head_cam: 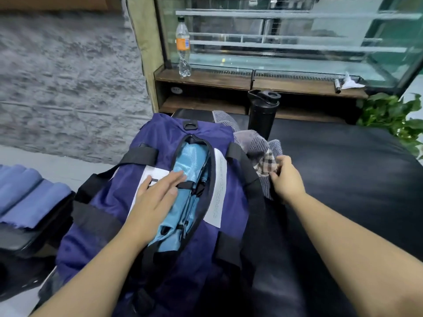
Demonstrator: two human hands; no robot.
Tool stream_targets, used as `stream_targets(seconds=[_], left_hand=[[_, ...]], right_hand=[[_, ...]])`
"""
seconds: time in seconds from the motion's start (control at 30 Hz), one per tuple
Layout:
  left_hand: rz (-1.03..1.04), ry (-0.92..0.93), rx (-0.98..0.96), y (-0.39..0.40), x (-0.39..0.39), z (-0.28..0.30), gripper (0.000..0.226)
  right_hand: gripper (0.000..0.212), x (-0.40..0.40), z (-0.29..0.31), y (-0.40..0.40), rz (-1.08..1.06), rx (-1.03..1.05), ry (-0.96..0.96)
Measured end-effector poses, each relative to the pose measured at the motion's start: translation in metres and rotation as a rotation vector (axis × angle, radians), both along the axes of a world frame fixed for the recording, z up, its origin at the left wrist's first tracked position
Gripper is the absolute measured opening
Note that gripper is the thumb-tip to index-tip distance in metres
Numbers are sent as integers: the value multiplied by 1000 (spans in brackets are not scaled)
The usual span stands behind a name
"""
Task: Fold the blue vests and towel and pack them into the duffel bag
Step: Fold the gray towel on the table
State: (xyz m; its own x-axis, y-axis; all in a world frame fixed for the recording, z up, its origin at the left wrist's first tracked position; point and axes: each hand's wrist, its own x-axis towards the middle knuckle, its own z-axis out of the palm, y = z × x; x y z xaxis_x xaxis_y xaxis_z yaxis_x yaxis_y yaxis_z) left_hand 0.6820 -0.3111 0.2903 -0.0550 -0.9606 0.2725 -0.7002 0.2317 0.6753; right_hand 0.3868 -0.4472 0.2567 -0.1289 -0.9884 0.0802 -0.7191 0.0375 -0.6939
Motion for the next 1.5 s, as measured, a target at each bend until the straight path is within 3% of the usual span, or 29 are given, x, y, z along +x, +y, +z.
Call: stream_targets(seconds=[0.1, 0.37, 0.5, 0.57, 0.67, 0.73, 0.8, 0.9, 1.03, 1.1, 1.23, 1.4, 1.5], left_hand=[[-10, -17, 1, 0, 2, -1, 48], [3, -161, 27, 6, 1, 4, 62], [8, -258, 151, 8, -6, 22, 51], [74, -173, 195, 11, -15, 37, 54], [307, 133, 10, 35, -44, 67, 39], [359, 240, -83, 60, -76, 82, 30], [256, 220, -96, 83, -110, 85, 28], [7, 9, -122, 97, -154, 61, 34], [-230, -178, 111, 98, -197, 23, 60], [-322, -219, 162, 102, -216, 10, 62], [-418, -108, 90, 120, -241, 8, 43], [-293, 91, -7, 141, -242, 34, 33], [-276, 100, -35, 145, -233, 59, 24]], right_hand=[[24, -12, -13, 29, 20, -30, -13], [20, -40, -21, 132, -117, -45, -120], [20, -49, -20, 184, -129, -22, -167], [21, -57, -23, 206, -121, -9, -168], [21, -67, -26, 233, -102, 37, -175], [19, -74, -24, 249, -77, 55, -203], [20, -80, -17, 264, -44, 74, -279], [19, -88, -7, 284, -57, 95, -476], [11, -99, 4, 304, -97, 114, -690], [9, -107, 10, 312, -66, 155, -769], [7, -124, 20, 321, -2, 233, -722], [48, -125, 52, 315, 90, 146, -664], [36, -116, 76, 311, 210, 57, -541]])
